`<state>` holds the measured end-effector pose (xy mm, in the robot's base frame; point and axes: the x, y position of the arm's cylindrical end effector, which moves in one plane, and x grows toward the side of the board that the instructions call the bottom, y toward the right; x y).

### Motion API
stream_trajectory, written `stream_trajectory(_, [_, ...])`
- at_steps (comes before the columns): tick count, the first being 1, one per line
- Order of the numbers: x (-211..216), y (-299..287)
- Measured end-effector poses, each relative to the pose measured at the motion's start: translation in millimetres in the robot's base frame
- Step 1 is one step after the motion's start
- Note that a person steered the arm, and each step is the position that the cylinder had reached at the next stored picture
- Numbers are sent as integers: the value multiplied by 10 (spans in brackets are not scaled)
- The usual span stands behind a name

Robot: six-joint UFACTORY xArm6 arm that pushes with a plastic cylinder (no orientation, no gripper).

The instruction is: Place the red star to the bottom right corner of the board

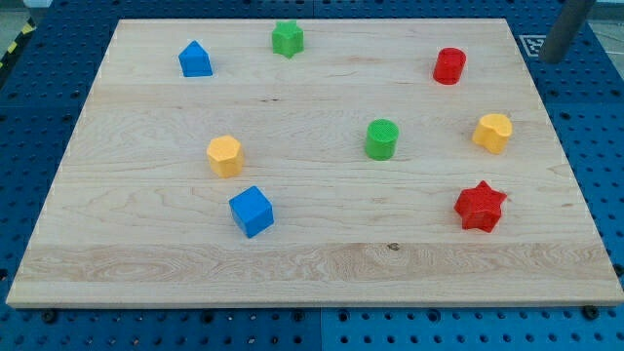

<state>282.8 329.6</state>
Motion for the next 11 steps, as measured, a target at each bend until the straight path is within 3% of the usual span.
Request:
stream_trajectory(4, [418, -390])
stream_trajectory(9, [605, -1006])
stream_trajectory(11, [1020, -1150])
